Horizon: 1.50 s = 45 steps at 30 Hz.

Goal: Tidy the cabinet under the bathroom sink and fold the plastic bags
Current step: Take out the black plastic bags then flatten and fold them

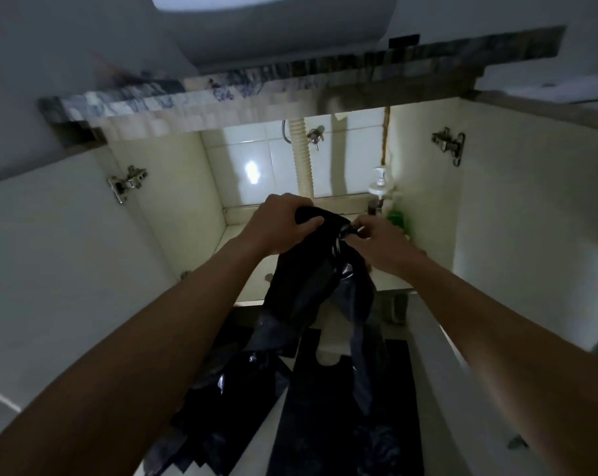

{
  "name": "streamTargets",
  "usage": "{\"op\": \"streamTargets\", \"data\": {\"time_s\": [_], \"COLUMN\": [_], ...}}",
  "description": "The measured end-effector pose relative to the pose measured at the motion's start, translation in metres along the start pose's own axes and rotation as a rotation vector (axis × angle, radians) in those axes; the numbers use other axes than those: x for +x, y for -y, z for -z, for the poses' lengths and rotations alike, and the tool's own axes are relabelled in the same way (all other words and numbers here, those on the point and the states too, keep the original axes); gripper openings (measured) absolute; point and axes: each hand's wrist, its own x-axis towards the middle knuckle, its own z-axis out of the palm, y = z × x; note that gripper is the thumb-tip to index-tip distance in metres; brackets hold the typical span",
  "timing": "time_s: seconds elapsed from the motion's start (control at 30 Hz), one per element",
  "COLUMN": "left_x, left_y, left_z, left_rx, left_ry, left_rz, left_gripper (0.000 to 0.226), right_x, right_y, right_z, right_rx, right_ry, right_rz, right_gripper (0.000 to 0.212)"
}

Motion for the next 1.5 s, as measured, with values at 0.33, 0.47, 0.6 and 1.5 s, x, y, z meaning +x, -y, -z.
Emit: {"op": "streamTargets", "data": {"time_s": [0.33,0.47,0.6,1.5], "left_x": [-0.027,-0.031,-0.030,-0.013], "left_y": [0.010,0.004,-0.003,0.072], "left_z": [0.033,0.039,0.043,0.041], "left_rx": [-0.223,-0.295,-0.282,0.134], "left_ry": [-0.079,-0.060,-0.042,0.420], "left_rz": [0.154,0.154,0.135,0.080], "left_gripper": [0.028,0.026,0.025,0.033], "right_x": [-0.011,-0.018,-0.014,-0.078], "right_y": [0.046,0.052,0.056,0.006], "right_z": [0.006,0.005,-0.002,0.056], "right_rx": [0.092,0.164,0.056,-0.267], "right_ry": [-0.143,-0.050,-0.039,-0.139], "right_rz": [-0.015,0.049,0.106,-0.407], "right_gripper": [0.013,0.025,0.014,0.029]}}
